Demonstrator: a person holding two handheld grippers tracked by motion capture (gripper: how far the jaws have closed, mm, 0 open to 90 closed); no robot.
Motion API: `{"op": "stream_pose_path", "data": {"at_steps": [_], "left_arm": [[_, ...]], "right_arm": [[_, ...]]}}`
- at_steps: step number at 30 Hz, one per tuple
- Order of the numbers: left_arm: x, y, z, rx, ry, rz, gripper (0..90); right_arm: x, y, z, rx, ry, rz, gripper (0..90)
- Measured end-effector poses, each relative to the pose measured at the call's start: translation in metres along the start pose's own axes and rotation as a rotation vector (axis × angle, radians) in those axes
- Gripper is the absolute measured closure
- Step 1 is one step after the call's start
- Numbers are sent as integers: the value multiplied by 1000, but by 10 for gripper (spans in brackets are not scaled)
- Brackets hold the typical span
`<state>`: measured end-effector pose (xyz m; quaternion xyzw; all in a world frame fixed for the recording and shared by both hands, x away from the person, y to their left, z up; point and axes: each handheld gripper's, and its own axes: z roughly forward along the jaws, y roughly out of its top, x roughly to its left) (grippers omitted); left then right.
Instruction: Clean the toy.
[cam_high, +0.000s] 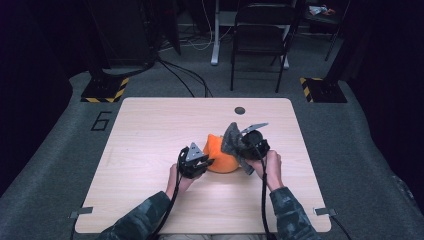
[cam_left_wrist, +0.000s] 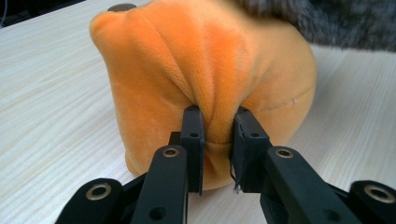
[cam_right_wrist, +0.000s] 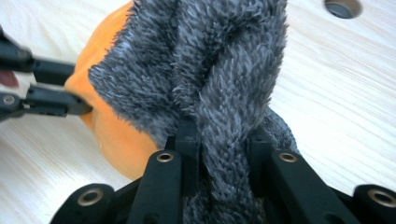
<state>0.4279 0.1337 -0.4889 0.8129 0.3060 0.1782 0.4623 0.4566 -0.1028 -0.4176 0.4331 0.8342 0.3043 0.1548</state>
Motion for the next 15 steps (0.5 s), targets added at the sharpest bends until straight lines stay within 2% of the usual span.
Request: {"op": "stream_pose_path", "data": {"at_steps": [2, 3, 4, 7, 11, 12, 14, 15], "left_arm": [[1, 0, 0, -3, -6, -4, 752], [1, 0, -1, 1, -16, -5, 733], [1, -1, -1, -5, -24, -2, 707], [-1, 0, -2, -10, -11, 12, 595], [-5, -1, -3, 34, 30, 47, 473], [-5, -2, -2, 48, 30, 53, 463], [-5, -3, 1, 41, 30, 53, 462], [-6, -3, 3, 37, 34, 55, 515]], "right_arm": [[9, -1, 10, 19, -48, -40, 735], [8, -2, 13, 16, -54, -36, 735], [6, -3, 15, 18, -50, -26, 735], [0, -6, 18, 15, -40, -10, 735], [-3, -6, 19, 16, -49, -11, 736], [-3, -7, 20, 15, -51, -9, 736], [-4, -7, 20, 15, -46, -6, 736], [-5, -7, 20, 12, -44, -10, 736]]}}
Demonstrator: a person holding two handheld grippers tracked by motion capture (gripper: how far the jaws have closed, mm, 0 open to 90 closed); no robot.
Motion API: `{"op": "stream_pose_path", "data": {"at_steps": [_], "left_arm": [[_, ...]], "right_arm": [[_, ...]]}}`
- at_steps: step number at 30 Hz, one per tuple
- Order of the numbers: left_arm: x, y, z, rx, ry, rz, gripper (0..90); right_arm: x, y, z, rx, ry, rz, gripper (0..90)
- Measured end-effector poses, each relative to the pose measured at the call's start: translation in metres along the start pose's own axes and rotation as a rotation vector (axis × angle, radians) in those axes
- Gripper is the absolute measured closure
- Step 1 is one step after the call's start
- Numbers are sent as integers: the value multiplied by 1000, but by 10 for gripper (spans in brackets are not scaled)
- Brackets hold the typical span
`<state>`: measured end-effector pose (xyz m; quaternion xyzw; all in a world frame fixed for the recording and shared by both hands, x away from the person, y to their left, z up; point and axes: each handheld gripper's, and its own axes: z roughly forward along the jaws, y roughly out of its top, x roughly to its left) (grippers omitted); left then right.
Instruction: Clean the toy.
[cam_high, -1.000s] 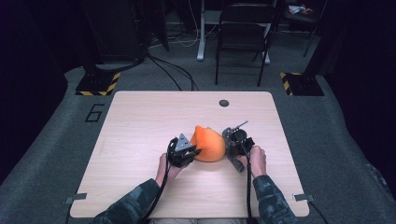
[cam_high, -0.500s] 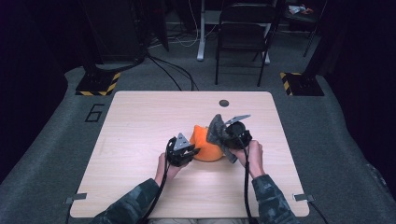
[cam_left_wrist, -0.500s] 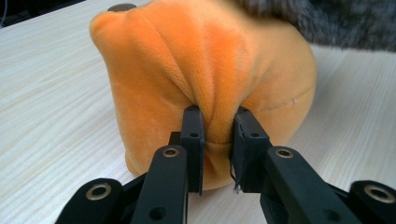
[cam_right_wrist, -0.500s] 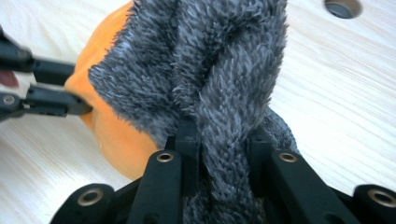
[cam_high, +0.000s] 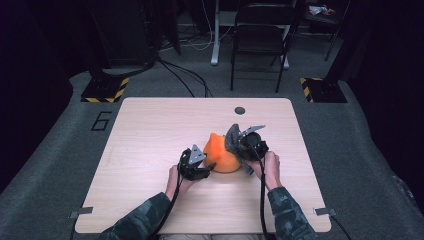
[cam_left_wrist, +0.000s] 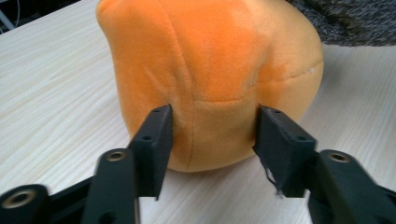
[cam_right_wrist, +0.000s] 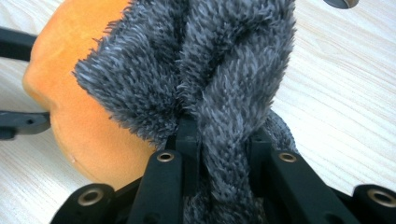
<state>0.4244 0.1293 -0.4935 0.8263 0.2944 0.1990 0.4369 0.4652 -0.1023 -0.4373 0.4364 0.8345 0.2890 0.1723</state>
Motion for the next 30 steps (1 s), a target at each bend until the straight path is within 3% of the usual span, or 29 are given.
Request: {"op": "stream_pose_path", "data": {"at_steps": [2, 5, 9, 11, 13, 15, 17, 18, 20, 25, 27, 30], "left_arm": [[0, -2, 3, -16, -4, -6, 656], [0, -1, 3, -27, 5, -13, 772], [-3, 5, -2, -15, -2, -33, 799], [-5, 7, -3, -18, -12, -57, 801], [-8, 7, -3, -15, -19, -56, 801], [-10, 7, -2, -13, -22, -50, 799], [-11, 6, -1, -5, -17, -39, 795], [-10, 4, 0, 2, -19, -44, 792], [-6, 2, 2, 12, -25, -42, 793], [-5, 2, 2, 5, -27, -38, 794], [-4, 1, 2, 3, -32, -41, 794], [-4, 1, 2, 3, -35, -44, 794]], "right_arm": [[0, 0, 1, -6, -3, 0, 736], [-1, 1, 2, -17, -18, 8, 738], [0, 5, -7, -35, -44, -2, 740], [1, 11, -20, -70, -32, 7, 740], [8, 18, -33, -111, 12, 6, 740], [24, 24, -35, -123, 36, -42, 739], [39, 26, -28, -87, 43, -94, 738], [47, 26, -21, -61, 7, -147, 738], [53, 24, -11, -40, -41, -174, 739], [40, 21, -10, -51, -16, -141, 740], [28, 15, -9, -38, -2, -78, 739], [17, 10, -8, -24, 5, -54, 739]]}}
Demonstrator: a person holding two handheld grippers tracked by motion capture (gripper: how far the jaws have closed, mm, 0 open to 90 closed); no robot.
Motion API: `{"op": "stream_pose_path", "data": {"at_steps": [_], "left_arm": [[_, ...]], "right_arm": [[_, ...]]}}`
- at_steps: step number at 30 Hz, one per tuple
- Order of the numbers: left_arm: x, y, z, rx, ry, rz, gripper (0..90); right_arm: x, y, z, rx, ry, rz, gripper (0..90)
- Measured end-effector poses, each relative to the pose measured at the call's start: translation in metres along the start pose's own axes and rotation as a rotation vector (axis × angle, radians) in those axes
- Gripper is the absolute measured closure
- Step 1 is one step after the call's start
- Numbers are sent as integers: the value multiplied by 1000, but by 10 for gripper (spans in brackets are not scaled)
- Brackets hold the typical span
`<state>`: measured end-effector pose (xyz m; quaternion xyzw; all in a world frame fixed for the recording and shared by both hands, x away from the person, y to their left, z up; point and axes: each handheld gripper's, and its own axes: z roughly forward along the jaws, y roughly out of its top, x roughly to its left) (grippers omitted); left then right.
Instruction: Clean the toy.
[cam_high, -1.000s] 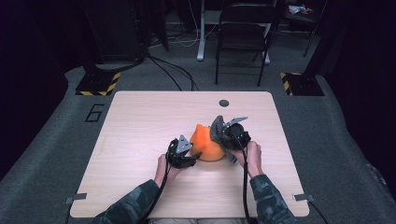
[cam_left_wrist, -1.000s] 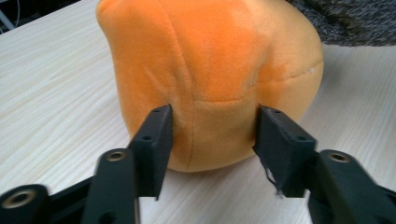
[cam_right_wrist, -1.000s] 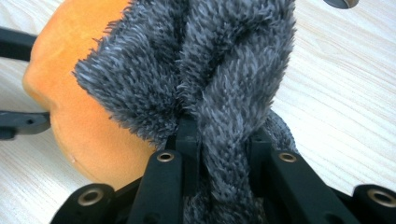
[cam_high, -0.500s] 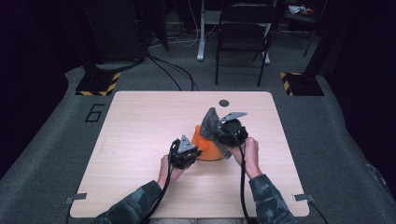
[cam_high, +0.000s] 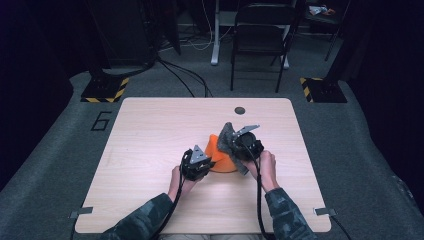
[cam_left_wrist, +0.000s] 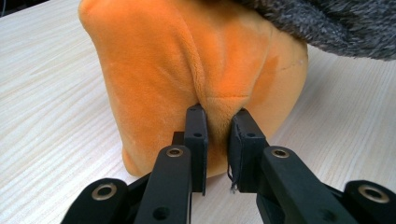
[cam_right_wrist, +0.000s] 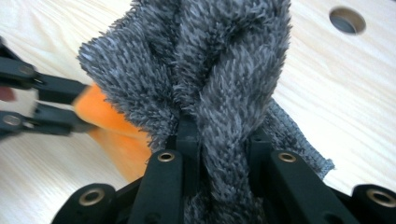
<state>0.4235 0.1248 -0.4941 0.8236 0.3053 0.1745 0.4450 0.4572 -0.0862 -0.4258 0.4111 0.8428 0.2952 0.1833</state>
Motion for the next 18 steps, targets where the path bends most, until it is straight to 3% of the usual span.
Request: {"op": "stream_pose_path", "data": {"at_steps": [6, 13, 16, 18], "left_arm": [[4, -1, 1, -12, -6, -16, 794], [4, -1, 2, -13, -8, -21, 794], [7, -2, 1, -11, -14, -30, 794], [9, -2, 1, -18, -14, -44, 794]], "right_arm": [[-18, -11, 6, 74, -53, 35, 739], [-34, -32, 27, 166, -65, 116, 739], [-38, -37, 35, 188, -72, 114, 739], [-40, -45, 49, 237, -69, 116, 737]]}}
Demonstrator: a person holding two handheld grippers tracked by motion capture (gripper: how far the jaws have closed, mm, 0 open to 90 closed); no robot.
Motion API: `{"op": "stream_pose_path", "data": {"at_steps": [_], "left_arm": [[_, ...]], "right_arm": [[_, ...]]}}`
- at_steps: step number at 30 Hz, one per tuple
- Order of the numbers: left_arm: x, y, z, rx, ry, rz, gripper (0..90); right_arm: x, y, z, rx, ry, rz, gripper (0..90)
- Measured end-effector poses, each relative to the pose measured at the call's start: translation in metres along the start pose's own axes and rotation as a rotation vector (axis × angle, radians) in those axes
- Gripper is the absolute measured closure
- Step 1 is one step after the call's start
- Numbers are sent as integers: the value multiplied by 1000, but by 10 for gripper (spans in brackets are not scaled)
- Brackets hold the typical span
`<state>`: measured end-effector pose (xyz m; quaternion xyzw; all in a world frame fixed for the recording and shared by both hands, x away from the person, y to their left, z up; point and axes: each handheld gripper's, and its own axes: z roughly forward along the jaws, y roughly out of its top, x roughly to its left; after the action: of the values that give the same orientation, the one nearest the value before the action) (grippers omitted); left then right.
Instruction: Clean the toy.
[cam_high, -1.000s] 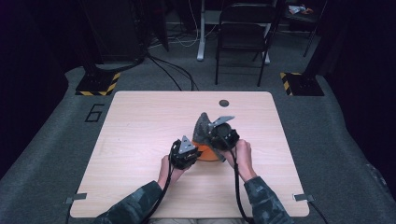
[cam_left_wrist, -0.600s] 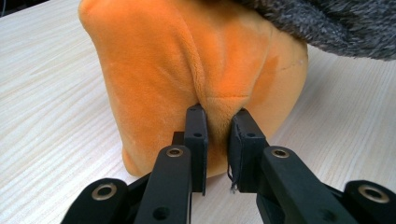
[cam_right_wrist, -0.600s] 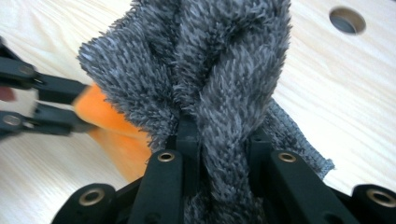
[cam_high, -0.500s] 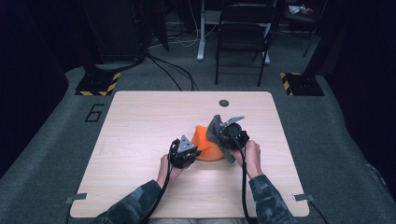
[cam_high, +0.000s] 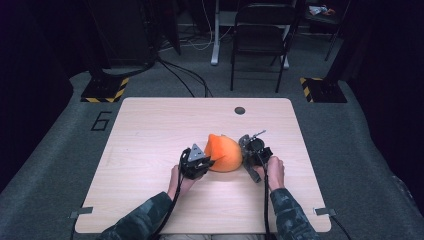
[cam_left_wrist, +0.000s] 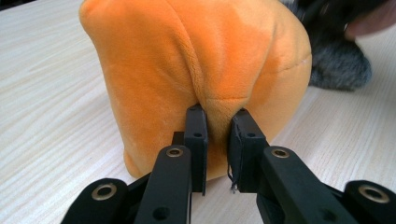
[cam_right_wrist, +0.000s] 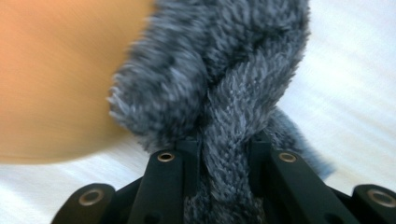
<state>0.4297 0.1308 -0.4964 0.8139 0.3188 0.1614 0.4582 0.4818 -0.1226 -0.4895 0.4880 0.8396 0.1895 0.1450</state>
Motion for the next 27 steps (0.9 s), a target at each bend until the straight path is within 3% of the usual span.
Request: {"op": "stream_pose_path", "data": {"at_steps": [4, 7, 9, 12, 14, 17, 19, 24, 27], "left_arm": [[2, 0, -1, -4, 4, -10, 792], [4, 0, -1, -4, 3, -17, 791], [5, 0, -1, -1, -5, -20, 790], [5, -1, -1, -5, 1, -20, 787], [5, -1, -2, -5, 2, -18, 786], [5, 0, -2, 2, 3, -12, 779], [5, -1, -2, 0, 5, -11, 766], [0, 2, -7, -14, 43, 23, 572], [-1, 2, -4, 12, 71, 44, 485]], "right_arm": [[0, 2, -3, -7, -17, -17, 738], [-6, 4, -17, -33, -4, 13, 738], [-9, 7, -34, -101, -8, 27, 738], [-8, 14, -61, -209, 37, 40, 738], [-1, 18, -72, -250, 100, 25, 739], [19, 22, -68, -206, 120, -43, 739], [28, 22, -57, -186, 73, -81, 740], [26, 20, -52, -199, 69, -68, 741], [25, 20, -50, -204, 53, -83, 741]]}}
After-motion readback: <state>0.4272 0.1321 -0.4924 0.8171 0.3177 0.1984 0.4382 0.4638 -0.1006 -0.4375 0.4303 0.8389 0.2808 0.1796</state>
